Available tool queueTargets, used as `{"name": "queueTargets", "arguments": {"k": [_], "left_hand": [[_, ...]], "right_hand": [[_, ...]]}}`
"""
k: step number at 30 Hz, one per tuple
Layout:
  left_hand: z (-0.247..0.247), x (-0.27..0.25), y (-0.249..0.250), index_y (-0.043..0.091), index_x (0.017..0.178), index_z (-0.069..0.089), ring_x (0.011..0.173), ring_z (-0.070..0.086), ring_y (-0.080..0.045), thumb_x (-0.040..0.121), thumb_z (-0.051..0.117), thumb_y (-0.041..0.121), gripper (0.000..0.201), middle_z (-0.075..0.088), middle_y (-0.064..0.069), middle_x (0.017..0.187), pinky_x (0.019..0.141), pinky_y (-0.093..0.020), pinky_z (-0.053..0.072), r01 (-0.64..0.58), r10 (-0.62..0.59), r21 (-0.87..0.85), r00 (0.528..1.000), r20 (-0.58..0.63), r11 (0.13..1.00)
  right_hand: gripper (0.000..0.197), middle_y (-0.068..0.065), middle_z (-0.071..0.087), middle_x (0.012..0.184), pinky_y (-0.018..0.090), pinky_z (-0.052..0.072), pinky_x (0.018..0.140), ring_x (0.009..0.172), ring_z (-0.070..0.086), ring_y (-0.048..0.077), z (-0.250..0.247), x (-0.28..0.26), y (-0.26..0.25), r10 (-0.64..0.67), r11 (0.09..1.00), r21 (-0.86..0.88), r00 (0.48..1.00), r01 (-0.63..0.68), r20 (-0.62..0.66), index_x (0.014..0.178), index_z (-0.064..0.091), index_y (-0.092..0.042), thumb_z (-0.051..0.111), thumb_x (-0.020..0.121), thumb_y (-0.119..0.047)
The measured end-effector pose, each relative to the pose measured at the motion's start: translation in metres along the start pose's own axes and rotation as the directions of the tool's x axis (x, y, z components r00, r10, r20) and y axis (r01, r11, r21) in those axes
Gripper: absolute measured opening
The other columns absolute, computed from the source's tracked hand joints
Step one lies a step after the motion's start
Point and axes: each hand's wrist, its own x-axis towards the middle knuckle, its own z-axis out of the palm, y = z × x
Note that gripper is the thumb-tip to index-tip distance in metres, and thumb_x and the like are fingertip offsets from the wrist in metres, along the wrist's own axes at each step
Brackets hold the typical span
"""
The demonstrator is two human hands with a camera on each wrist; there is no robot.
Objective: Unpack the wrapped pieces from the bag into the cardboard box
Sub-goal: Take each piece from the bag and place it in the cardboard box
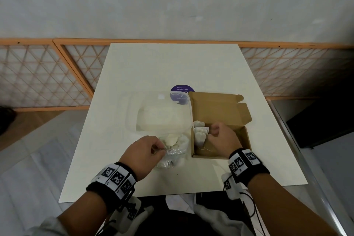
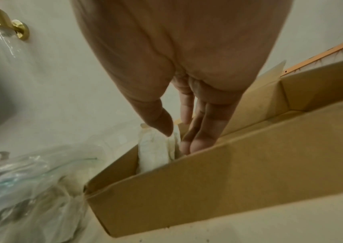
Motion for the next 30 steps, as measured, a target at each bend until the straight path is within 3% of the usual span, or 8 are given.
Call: {"name": "queueTargets", "arguments": {"k": [4,9,14,17,20,22,25,30], "left_hand": [[0.001,-0.001,0.002,0.033,0.093,0.067,0.088,0.063,-0.001,0.093,0.069,0.034,0.002,0.067,0.016,0.098,0.086,-0.027,0.053,-0.004,0.004,0.014,1.0,-0.004,1.0],[0.001,-0.003,0.003,0.033,0.093,0.067,0.089,0.062,-0.001,0.093,0.07,0.032,0.002,0.066,0.015,0.098,0.084,-0.021,0.05,-0.016,0.016,0.014,1.0,-0.007,1.0],[-0.002,-0.003,0.005,0.031,0.093,0.069,0.088,0.063,-0.001,0.093,0.07,0.03,0.002,0.067,0.014,0.098,0.081,-0.016,0.048,-0.023,0.023,-0.014,1.0,-0.007,1.0],[-0.003,-0.005,0.004,0.033,0.091,0.07,0.087,0.063,-0.001,0.093,0.069,0.03,0.003,0.067,0.014,0.1,0.084,-0.02,0.051,-0.025,0.025,-0.031,1.0,-0.017,0.999],[-0.005,-0.004,0.003,0.035,0.091,0.07,0.08,0.061,-0.001,0.094,0.067,0.031,0.006,0.061,0.014,0.099,0.081,-0.024,0.052,-0.016,0.014,-0.011,0.992,-0.128,1.0],[-0.007,-0.001,0.002,0.037,0.103,0.065,0.08,0.059,-0.003,0.094,0.067,0.038,0.009,0.055,0.015,0.102,0.08,-0.028,0.053,0.023,-0.017,0.026,0.978,-0.209,0.999],[-0.007,0.002,-0.003,0.034,0.121,0.059,0.092,0.06,-0.013,0.092,0.068,0.043,0.032,0.051,0.01,0.112,0.085,-0.034,0.054,0.1,-0.084,0.077,0.979,-0.184,0.992],[-0.003,0.002,-0.012,0.035,0.116,0.064,0.089,0.064,-0.017,0.089,0.069,0.042,0.028,0.051,0.007,0.116,0.087,-0.036,0.055,0.133,-0.126,0.077,0.988,-0.091,0.988]], "right_hand": [[0.031,0.009,0.07,0.119,0.034,0.052,0.095,0.11,0.065,0.026,0.003,0.002,0.002,0.065,0.991,-0.119,0.997,-0.061,0.032,0.128,0.062,-0.012,0.061,0.097,-0.018],[0.016,0.006,0.069,0.095,0.03,0.046,0.072,0.087,0.063,0.024,0.01,0.006,-0.011,-0.003,0.991,-0.135,0.995,0.017,0.102,0.102,0.071,-0.014,0.056,0.098,-0.018],[0.02,0.003,0.073,0.105,0.031,0.051,0.082,0.092,0.065,0.019,0.008,0.002,-0.008,0.001,0.997,-0.074,0.999,0.002,0.041,0.112,0.071,-0.018,0.058,0.098,-0.022],[0.021,-0.001,0.07,0.108,0.029,0.048,0.083,0.095,0.063,0.016,0.004,-0.008,-0.008,0.003,0.998,-0.058,1.0,-0.004,-0.007,0.118,0.065,-0.018,0.06,0.098,-0.024],[0.024,-0.006,0.069,0.114,0.026,0.051,0.086,0.099,0.063,0.011,0.0,-0.027,-0.024,-0.117,0.993,-0.035,0.992,0.116,-0.041,0.123,0.065,-0.023,0.06,0.099,-0.025],[0.02,-0.011,0.068,0.11,0.023,0.053,0.085,0.094,0.063,0.004,-0.001,-0.041,-0.044,-0.269,0.962,-0.038,0.963,0.269,0.0,0.12,0.066,-0.027,0.059,0.101,-0.027],[0.022,-0.014,0.062,0.113,0.013,0.045,0.075,0.086,0.059,-0.004,0.007,-0.056,-0.069,-0.486,0.867,-0.068,0.867,0.494,0.105,0.122,0.067,-0.031,0.058,0.103,-0.026],[0.047,0.002,0.05,0.117,0.035,0.051,0.076,0.095,0.056,0.022,0.037,-0.053,-0.082,-0.62,0.644,-0.364,0.738,0.673,0.267,0.135,0.062,-0.028,0.06,0.094,-0.006]]}}
